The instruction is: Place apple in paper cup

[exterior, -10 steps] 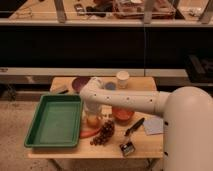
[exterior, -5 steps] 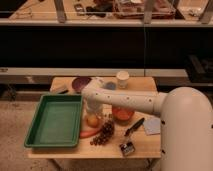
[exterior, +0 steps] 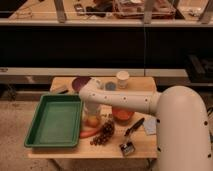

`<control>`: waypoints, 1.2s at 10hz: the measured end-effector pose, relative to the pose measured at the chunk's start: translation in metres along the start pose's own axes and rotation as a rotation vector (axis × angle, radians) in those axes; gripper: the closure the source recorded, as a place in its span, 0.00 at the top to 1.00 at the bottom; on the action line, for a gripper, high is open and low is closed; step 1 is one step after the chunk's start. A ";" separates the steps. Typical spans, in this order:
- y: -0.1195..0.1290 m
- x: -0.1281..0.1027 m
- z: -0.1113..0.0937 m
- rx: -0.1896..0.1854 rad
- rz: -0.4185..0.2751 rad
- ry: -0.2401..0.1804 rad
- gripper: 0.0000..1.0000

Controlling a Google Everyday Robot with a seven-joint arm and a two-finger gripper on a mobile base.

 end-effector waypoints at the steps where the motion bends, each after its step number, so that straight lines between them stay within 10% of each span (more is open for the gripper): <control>1: 0.000 -0.002 0.001 -0.005 0.001 -0.007 0.32; 6: 0.005 -0.002 -0.007 -0.014 0.045 -0.018 0.00; 12: 0.036 0.035 -0.119 0.080 0.162 0.061 0.00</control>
